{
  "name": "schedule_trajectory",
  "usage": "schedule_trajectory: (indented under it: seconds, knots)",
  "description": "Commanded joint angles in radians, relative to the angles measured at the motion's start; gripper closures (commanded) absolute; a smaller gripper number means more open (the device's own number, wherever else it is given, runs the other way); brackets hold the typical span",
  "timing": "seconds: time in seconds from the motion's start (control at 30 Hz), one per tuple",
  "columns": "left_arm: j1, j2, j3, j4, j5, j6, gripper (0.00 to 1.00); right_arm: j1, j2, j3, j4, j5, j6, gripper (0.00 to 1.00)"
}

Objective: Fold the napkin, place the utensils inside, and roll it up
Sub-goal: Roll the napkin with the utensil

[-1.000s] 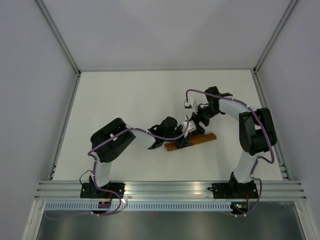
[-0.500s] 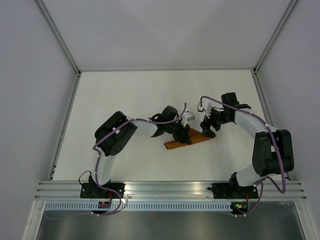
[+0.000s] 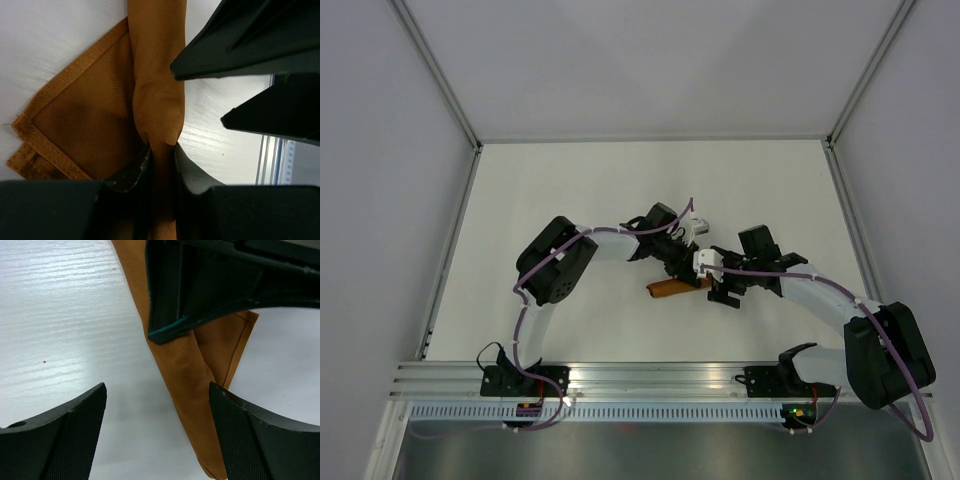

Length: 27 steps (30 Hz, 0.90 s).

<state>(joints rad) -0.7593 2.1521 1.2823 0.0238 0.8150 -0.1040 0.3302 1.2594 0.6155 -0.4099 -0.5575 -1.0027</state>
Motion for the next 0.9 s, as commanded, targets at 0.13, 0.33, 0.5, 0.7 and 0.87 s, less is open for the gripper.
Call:
schedule_trajectory:
  seconds: [0.13,0.33,0.5,0.7,0.87]
  knots:
    - [0.015,0.121,-0.041,-0.36,-0.131,0.024,0.98,0.105,0.001,-0.069,0.233,0.131,-0.01,0.16]
    - [0.018,0.126,-0.021,-0.397,-0.114,0.039,0.96,0.178,0.023,-0.102,0.299,0.203,-0.014,0.2]
    - [0.021,0.135,-0.003,-0.427,-0.111,0.053,0.94,0.22,0.038,-0.109,0.333,0.234,-0.011,0.22]
    - [0.023,0.14,0.015,-0.449,-0.106,0.064,0.93,0.237,0.084,-0.097,0.347,0.252,-0.014,0.3]
    - [0.028,0.138,0.023,-0.453,-0.102,0.069,0.92,0.251,0.12,-0.092,0.339,0.255,-0.024,0.39]
